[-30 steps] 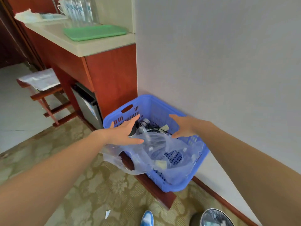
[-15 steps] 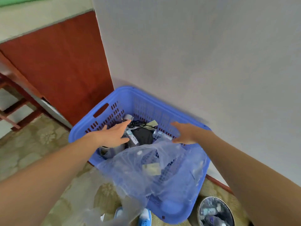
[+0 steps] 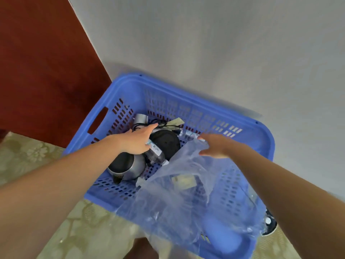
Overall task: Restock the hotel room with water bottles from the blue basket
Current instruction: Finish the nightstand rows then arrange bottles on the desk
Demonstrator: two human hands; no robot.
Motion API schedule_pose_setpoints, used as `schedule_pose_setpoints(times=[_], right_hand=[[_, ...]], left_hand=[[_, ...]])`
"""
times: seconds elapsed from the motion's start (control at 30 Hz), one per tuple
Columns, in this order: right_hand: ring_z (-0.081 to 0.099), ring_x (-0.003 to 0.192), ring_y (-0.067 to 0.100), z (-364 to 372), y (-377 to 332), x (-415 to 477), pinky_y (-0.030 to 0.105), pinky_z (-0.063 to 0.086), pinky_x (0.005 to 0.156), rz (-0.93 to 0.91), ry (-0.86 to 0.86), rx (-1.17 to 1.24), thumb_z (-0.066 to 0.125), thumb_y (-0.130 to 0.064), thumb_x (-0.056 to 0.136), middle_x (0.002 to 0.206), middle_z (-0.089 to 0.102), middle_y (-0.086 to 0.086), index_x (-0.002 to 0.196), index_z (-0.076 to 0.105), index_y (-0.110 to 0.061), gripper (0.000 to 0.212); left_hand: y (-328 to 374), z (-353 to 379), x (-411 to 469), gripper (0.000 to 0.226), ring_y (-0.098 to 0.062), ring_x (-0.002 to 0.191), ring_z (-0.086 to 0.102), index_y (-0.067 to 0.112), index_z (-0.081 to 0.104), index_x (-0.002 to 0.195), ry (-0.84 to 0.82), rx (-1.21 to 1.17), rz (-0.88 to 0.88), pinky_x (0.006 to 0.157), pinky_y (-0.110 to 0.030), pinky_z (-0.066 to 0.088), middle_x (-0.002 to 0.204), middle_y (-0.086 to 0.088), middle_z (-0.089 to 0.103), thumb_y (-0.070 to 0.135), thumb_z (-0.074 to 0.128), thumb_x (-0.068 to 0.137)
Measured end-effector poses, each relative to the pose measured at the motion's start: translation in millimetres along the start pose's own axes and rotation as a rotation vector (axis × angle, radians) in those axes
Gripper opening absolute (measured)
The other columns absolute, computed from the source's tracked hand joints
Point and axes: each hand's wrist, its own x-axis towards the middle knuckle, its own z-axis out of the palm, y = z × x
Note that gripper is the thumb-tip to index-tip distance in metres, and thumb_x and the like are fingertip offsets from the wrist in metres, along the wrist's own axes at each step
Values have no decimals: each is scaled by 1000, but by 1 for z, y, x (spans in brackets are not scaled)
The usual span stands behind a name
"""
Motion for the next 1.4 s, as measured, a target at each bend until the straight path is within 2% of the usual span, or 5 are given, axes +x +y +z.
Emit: schedule_pose_setpoints(times=[0.2, 0.37, 0.8, 1.07, 1.4], right_hand=[[45, 133, 29, 31, -6, 56, 45, 42, 105, 46, -51, 20, 62, -40, 93, 149, 44, 5, 146, 38, -23, 61], [45, 133, 32, 41, -5, 96, 49, 44, 102, 127, 26, 17, 61, -34, 94, 148, 43, 8, 148, 35, -21, 62], [35, 140, 31, 58, 18, 144, 46, 45, 103, 319, 120, 182, 62, -27, 93, 157, 21, 7, 154, 23, -16, 72], [45, 124, 31, 74, -8, 160, 40, 47, 88, 324, 128, -206, 52, -20, 97, 140, 33, 14, 136, 48, -7, 41], [32, 140, 33, 87, -12, 186, 41, 37, 110, 287, 148, -150, 57, -19, 96, 149, 35, 16, 148, 26, -5, 62]], left_hand=[[-28, 17, 51, 79, -25, 89, 57, 27, -5, 157, 22, 103, 81, 56, -27, 34, 149, -15, 36, 19, 50, 99], [-39, 27, 85, 65, -31, 134, 40, 19, 15, 156, 20, 280, 105, 102, -43, 41, 154, -11, 29, 25, 48, 100], [-31, 69, 129, 63, -33, 131, 34, 10, 30, 145, -31, 847, 73, 114, -48, 18, 139, -12, 43, 11, 60, 90], [-26, 85, 143, 51, -36, 128, 40, 6, 33, 142, -61, 881, 82, 112, -47, 20, 139, -17, 42, 3, 49, 93], [-32, 88, 154, 65, -38, 125, 42, 11, 30, 146, -108, 848, 83, 109, -52, 23, 139, -19, 39, 7, 60, 88]])
